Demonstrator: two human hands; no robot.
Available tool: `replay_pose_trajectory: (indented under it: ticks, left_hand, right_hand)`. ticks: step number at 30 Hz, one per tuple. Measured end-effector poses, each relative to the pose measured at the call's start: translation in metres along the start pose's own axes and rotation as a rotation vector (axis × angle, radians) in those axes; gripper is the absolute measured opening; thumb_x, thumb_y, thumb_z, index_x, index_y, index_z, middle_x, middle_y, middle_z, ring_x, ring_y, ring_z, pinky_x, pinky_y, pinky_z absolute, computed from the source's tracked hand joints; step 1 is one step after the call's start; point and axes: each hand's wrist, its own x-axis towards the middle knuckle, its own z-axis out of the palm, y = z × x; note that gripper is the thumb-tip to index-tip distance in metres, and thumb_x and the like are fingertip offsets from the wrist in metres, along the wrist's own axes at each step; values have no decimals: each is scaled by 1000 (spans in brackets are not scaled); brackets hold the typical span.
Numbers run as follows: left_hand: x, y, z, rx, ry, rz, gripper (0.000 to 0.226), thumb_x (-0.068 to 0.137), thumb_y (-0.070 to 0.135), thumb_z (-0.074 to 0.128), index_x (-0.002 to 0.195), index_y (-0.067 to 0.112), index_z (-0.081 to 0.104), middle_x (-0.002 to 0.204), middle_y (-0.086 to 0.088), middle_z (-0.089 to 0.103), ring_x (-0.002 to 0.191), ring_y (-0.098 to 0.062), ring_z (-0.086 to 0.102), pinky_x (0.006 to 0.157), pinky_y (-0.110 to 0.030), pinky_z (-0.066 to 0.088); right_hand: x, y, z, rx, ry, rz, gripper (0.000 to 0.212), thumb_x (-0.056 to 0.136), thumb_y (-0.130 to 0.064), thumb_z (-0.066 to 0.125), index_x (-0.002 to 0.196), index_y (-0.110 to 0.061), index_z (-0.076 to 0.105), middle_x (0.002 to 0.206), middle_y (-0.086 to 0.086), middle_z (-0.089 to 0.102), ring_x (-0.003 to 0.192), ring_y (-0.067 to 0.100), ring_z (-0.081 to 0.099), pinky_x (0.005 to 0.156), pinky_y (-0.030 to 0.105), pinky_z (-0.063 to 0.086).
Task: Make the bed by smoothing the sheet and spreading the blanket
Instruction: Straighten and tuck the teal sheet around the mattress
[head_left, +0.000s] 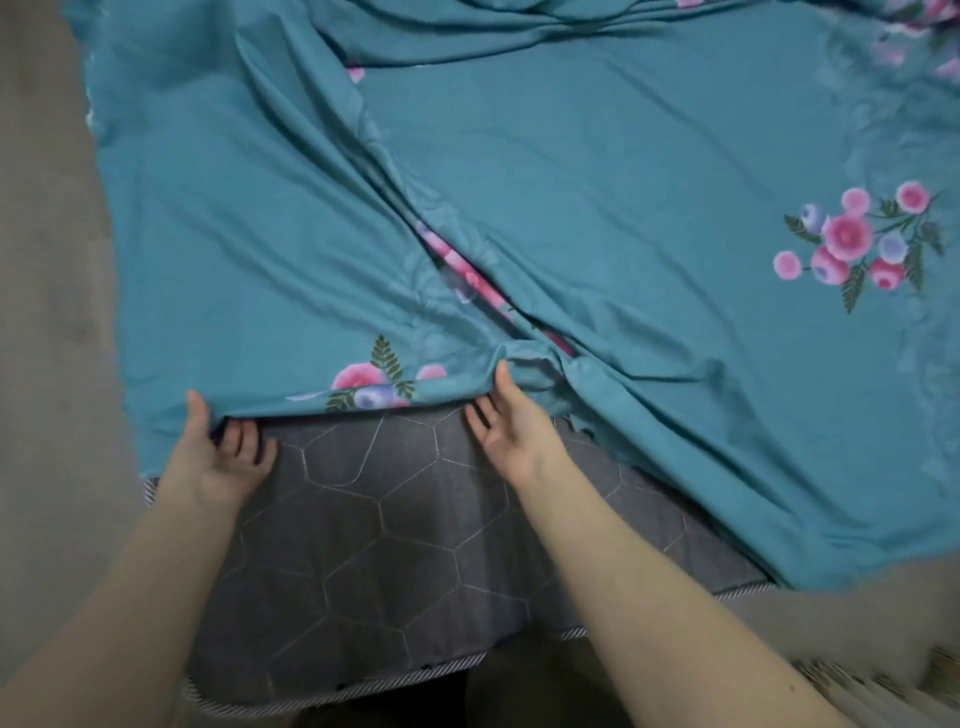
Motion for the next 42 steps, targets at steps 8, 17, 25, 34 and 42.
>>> replay_pose_trajectory:
  ticks: [8,17,25,34,42]
  left_hand:
    - [7,9,-19,-337,-84,59,48,74,-5,53,119,7,60,111,-8,67,91,-2,65,105,-25,42]
    - [-15,38,-109,-170,-241,-110,36,96,51,38,107,25,60,84,4,76,66,-12,72,85,-38,49]
    - [-45,26,-190,899,-331,389,20,81,25,75,73,28,58,71,19,58,78,-14,60,68,-4,47]
    - [-25,-14,-175,1104,-431,194,59,53,36,82,103,9,65,107,-10,70,96,-24,67,90,-39,54]
    - [22,20,-125,1163,-124,314,51,83,46,65,96,-3,66,107,-26,66,100,-40,62,88,-45,50]
  right_hand:
    - [-18,17,24,-12,34,-140,42,83,-13,72,122,-4,61,113,8,71,104,20,68,88,33,57]
    - [-55,137,28,232,427,-255,36,88,9,55,124,1,56,108,14,69,79,23,66,73,42,59]
    - [-108,256,52,226,237,-176,83,69,-78,57,126,-17,59,119,7,69,107,26,67,94,43,53]
    - [-121,274,30,215,266,-161,26,89,-1,60,114,-4,62,107,15,72,95,30,71,79,42,59]
    - [-153,285,-31,327,382,-63,39,83,-30,72,118,-16,62,109,16,72,97,37,69,85,58,54]
